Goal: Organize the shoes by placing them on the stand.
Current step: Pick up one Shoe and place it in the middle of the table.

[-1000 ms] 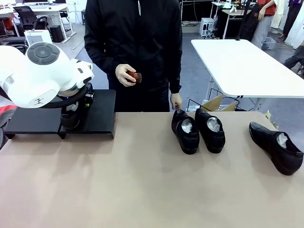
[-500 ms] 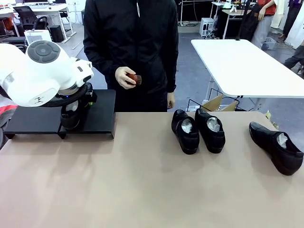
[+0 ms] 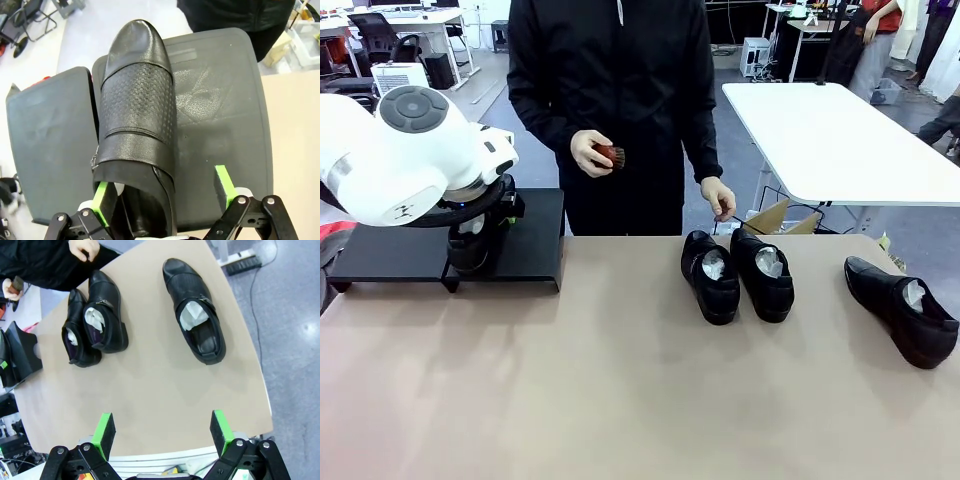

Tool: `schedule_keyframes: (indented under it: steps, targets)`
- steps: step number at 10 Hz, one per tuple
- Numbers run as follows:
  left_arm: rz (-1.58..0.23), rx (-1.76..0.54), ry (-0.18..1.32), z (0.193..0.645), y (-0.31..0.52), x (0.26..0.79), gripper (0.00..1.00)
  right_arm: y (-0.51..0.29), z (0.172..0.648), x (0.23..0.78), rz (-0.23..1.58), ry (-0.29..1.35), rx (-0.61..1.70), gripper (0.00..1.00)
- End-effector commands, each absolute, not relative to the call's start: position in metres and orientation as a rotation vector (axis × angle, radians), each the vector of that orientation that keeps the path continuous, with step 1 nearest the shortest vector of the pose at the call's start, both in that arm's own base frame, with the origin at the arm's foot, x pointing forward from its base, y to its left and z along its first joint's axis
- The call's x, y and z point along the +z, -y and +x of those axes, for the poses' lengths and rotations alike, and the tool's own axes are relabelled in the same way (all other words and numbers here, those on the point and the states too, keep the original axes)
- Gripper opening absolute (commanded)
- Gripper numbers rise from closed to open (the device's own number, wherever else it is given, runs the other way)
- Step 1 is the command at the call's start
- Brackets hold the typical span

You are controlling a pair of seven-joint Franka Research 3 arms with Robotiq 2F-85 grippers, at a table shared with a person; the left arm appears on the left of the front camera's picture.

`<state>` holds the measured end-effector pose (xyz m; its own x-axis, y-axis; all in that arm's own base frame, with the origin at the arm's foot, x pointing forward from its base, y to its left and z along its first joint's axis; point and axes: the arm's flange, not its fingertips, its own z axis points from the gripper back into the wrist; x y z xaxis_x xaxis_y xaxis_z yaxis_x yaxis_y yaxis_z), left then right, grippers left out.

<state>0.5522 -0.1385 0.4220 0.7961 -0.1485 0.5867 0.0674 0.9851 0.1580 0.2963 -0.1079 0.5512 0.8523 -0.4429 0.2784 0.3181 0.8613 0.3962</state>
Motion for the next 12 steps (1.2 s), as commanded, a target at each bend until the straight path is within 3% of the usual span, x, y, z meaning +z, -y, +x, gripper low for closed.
schedule_keyframes:
  steps: [1, 5, 7, 9, 12]
  targets:
    - [0.132, -0.119, 0.655, 0.554, 0.137, 0.424, 1.00, 0.108, 0.296, 0.552, 0.349, 0.384, -0.408, 1.00]
    - [0.131, -0.116, 0.640, 0.552, 0.139, 0.422, 1.00, 0.108, 0.296, 0.552, 0.349, 0.384, -0.408, 1.00]
    - [0.103, -0.145, 0.734, 0.517, 0.146, 0.457, 1.00, 0.105, 0.274, 0.566, 0.408, 0.424, -0.376, 1.00]
    - [0.079, -0.136, 0.728, 0.508, 0.144, 0.453, 1.00, 0.041, 0.244, 0.585, 0.444, 0.482, -0.173, 1.00]
    - [0.083, -0.098, 0.676, 0.517, 0.135, 0.441, 1.00, 0.006, 0.246, 0.585, 0.494, 0.394, -0.035, 1.00]
